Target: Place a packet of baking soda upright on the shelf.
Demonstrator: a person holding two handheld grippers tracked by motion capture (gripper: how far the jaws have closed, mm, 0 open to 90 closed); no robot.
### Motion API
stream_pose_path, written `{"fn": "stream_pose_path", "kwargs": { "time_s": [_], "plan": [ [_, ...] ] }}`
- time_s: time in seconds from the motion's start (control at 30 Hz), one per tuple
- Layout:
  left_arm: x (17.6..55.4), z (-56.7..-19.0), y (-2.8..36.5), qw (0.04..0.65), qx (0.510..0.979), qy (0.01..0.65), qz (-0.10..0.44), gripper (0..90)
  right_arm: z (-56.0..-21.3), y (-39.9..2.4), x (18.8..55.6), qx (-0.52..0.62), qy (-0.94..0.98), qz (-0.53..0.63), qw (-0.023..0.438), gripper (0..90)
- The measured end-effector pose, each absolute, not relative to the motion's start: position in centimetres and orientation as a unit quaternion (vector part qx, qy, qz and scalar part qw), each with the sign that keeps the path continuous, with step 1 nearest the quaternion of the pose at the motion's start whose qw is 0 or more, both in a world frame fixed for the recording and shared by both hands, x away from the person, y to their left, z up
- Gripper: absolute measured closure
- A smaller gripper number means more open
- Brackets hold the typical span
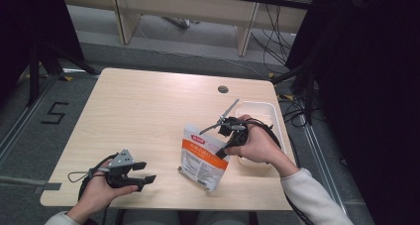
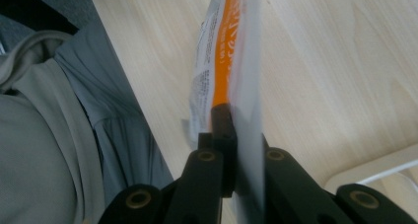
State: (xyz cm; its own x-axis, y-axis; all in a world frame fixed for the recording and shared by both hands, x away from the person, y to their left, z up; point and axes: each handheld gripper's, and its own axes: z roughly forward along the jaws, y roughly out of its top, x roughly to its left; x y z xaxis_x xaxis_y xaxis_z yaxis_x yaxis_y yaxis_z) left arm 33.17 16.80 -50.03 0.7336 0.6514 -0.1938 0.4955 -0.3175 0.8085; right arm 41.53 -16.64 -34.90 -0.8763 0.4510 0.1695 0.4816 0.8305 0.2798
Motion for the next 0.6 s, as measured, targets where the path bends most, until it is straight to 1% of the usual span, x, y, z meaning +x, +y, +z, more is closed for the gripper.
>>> {"fn": "stream_pose_path", "kwargs": {
  "time_s": [0.17, 0.6],
  "plan": [
    [33.2, -50.1, 16.7, 0.466, 0.805, 0.357, 0.083, 35.9, -34.2, -16.8, 41.6, -0.234, -0.96, -0.151, 0.036, 90.0],
    [33.2, -50.1, 16.7, 0.469, 0.802, 0.359, 0.085, 35.9, -32.8, -17.3, 41.9, -0.229, -0.964, -0.135, 0.022, 90.0]
  ]
}}
